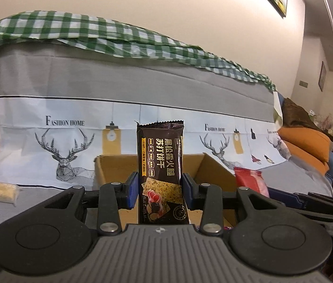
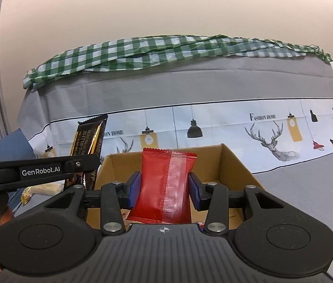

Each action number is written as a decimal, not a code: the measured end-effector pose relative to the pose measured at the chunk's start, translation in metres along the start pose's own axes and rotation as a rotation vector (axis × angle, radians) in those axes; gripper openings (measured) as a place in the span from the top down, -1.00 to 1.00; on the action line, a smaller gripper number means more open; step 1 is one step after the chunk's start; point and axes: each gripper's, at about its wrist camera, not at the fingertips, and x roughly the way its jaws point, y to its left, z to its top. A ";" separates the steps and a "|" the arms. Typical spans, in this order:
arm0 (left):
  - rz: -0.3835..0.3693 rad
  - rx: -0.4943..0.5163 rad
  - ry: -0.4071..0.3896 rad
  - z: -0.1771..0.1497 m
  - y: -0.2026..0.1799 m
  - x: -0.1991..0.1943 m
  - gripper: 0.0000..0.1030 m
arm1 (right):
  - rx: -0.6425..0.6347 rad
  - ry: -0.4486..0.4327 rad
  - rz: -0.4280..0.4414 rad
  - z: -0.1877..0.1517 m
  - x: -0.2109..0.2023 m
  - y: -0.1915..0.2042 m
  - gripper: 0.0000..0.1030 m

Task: Organize snacks
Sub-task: 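Open both tools to drop the biscuit bar and red packet into the box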

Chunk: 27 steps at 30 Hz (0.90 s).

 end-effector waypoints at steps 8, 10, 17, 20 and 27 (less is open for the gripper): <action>-0.023 -0.017 0.000 0.000 -0.003 0.003 0.18 | -0.003 0.007 -0.017 -0.002 0.003 0.000 0.14; -0.026 -0.018 0.000 0.000 -0.003 0.004 0.18 | -0.003 0.008 -0.020 -0.003 0.003 0.001 0.14; -0.041 -0.024 -0.007 0.000 -0.003 0.003 0.18 | 0.006 0.001 -0.038 -0.002 0.003 0.001 0.14; -0.051 -0.031 -0.016 0.001 -0.003 0.002 0.18 | 0.013 -0.012 -0.055 -0.002 0.001 0.000 0.14; -0.085 -0.038 -0.027 0.001 -0.009 0.002 0.18 | 0.047 -0.075 -0.137 -0.002 -0.007 -0.006 0.14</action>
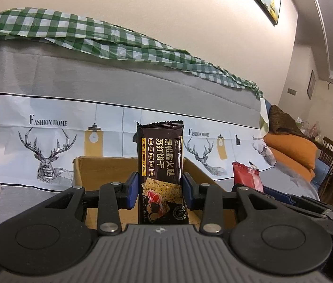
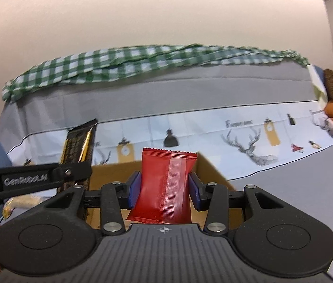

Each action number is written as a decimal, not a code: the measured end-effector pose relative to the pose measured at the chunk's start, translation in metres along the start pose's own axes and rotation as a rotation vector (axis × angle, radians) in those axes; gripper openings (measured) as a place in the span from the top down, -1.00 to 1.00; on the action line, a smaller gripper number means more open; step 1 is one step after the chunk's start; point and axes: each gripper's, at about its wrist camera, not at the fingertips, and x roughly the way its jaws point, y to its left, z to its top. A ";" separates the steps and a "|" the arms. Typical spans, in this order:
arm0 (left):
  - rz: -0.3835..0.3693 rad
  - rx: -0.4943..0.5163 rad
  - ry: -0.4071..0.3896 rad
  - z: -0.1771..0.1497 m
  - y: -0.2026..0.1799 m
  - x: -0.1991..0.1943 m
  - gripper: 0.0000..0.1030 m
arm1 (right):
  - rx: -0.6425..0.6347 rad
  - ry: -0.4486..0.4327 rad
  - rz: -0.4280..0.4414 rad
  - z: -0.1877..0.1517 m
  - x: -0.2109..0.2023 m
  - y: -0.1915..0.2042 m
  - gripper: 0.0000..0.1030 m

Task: Organize snacks
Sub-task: 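Open both tools to drop the biscuit bar and red packet into the box, then withdraw both tools from the box toward the remaining snacks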

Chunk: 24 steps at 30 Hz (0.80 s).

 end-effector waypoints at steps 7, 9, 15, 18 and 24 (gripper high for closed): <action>-0.054 -0.026 0.021 0.001 -0.002 0.004 -0.51 | 0.020 0.011 -0.102 -0.003 0.005 -0.003 -0.47; -0.029 -0.025 0.006 0.001 0.000 0.000 -0.53 | 0.030 0.032 -0.103 -0.004 0.010 -0.005 -0.56; 0.039 -0.057 -0.026 0.004 0.019 -0.012 -0.39 | 0.013 0.035 -0.119 -0.006 0.014 0.004 -0.57; 0.081 -0.071 -0.025 0.005 0.035 -0.019 0.03 | 0.010 0.034 -0.114 -0.008 0.013 0.012 -0.57; 0.234 -0.100 0.004 0.009 0.077 -0.030 0.41 | 0.020 0.016 -0.036 -0.012 0.004 0.035 -0.22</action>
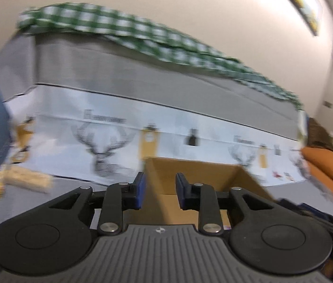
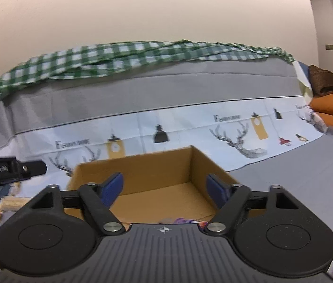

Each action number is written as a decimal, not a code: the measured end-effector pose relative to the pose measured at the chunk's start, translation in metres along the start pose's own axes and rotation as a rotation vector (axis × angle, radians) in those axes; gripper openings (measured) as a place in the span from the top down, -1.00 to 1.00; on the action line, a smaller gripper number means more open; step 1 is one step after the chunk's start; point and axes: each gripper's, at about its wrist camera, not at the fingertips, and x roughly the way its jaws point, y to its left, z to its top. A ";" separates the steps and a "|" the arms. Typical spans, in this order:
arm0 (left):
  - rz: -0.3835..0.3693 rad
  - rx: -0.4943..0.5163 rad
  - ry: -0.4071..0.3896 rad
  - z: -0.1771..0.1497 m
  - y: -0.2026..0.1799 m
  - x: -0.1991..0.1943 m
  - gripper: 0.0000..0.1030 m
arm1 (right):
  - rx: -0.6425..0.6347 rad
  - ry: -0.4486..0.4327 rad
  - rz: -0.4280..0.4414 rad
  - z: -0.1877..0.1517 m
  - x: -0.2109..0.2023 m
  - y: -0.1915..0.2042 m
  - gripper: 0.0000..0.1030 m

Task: Organize snacks
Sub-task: 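Withdraw both tools from the box toward the remaining snacks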

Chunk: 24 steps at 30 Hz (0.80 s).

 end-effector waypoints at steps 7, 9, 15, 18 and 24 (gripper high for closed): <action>0.249 -0.105 0.039 0.006 0.064 0.010 0.40 | 0.084 0.034 0.150 0.002 0.001 0.011 0.43; 0.304 -0.117 0.037 0.010 0.077 0.012 0.40 | 0.098 0.072 0.211 0.003 0.005 0.015 0.43; 0.411 -0.195 0.049 0.017 0.115 0.025 0.40 | 0.020 0.210 0.392 0.039 0.032 0.045 0.40; 0.483 -0.301 0.105 0.011 0.134 0.030 0.40 | -0.030 0.269 0.439 0.065 0.056 0.071 0.19; 0.578 -0.451 0.141 0.001 0.161 0.037 0.38 | -0.183 0.389 0.554 0.088 0.119 0.149 -0.11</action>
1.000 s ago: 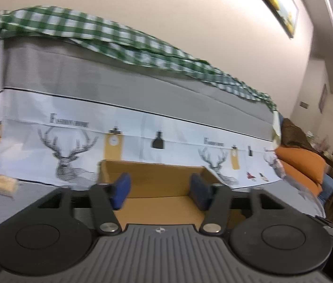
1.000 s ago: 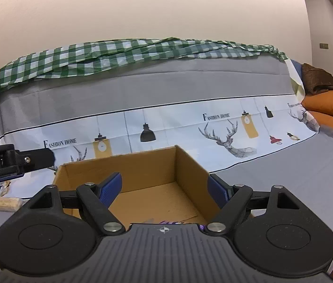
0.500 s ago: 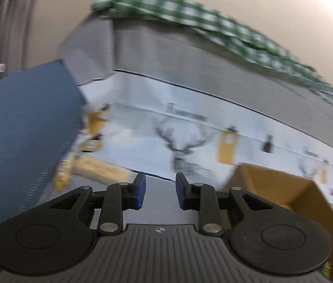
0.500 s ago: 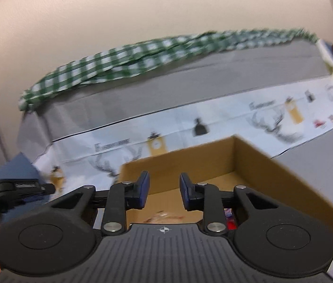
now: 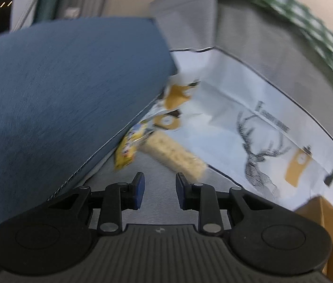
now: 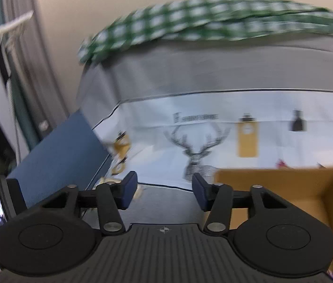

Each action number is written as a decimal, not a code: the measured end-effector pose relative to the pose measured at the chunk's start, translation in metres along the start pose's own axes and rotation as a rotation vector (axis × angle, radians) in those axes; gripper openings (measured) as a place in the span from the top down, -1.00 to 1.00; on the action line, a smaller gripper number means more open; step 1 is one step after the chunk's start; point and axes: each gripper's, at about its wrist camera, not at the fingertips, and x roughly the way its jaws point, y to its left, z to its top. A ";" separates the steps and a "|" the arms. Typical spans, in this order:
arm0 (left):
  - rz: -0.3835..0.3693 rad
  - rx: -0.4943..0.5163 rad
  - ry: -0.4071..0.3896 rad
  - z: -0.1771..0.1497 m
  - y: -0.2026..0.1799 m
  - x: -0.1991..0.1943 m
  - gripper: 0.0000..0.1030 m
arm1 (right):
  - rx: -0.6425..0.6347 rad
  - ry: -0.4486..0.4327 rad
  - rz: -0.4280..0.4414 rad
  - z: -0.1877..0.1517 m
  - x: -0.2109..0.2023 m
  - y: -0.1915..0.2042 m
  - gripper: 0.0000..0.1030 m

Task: Organize snacks
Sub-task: 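Withdraw both tools from the box toward the remaining snacks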

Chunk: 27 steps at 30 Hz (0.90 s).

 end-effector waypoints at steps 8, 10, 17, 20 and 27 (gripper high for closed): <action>0.068 -0.155 0.070 0.008 0.026 0.039 0.23 | -0.205 0.208 0.073 0.012 0.129 0.053 -0.33; 0.088 -0.191 0.057 0.008 0.031 0.041 0.07 | -0.256 0.225 0.061 0.011 0.157 0.063 -0.44; 0.160 -0.364 0.005 0.008 0.056 0.031 0.02 | -0.366 0.322 0.126 -0.001 0.246 0.084 -0.57; 0.154 -0.393 0.007 0.009 0.061 0.029 0.02 | -0.404 0.382 0.169 -0.012 0.273 0.090 -0.57; 0.167 -0.415 0.004 0.005 0.061 0.026 0.02 | -0.509 0.401 0.189 -0.035 0.289 0.108 -0.47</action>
